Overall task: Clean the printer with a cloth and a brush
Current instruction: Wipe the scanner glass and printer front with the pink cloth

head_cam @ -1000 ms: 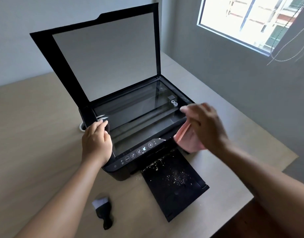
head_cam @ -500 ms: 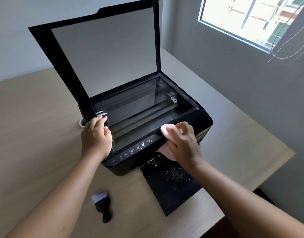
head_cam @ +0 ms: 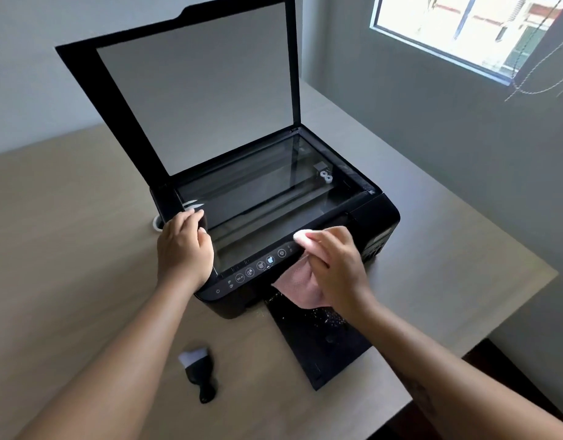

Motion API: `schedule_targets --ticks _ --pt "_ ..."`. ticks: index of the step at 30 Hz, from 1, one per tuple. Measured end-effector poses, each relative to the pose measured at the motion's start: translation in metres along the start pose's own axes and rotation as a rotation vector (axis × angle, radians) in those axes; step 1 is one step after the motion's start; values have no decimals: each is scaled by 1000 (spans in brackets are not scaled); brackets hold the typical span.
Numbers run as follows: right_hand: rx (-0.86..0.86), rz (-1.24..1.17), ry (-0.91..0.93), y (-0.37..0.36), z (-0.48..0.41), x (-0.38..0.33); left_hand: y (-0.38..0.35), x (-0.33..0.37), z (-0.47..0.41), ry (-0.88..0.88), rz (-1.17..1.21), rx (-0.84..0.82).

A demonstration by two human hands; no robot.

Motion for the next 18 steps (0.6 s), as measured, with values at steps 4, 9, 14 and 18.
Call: schedule_targets --ticks 4,9,14,18 --pt "498 -311 -516 8 25 33 1 2 -1 -12 -1 5" --pt "822 -756 -845 -63 28 40 0 3 -1 1 -3 3" --pt "624 -747 -909 -110 39 35 -2 -1 -3 4 -1 3" --pt "582 -611 -834 -103 53 21 -2 -2 -3 -5 14 -1"
Point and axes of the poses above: each hand's wrist, its own z-axis away from the middle knuckle, its own y-axis out of the back of the hand, x = y × z, the point moved 6 cm from there along -z, towards the middle knuckle, and after that the axes turned 7 degrees about y, right-handed, at the moved point
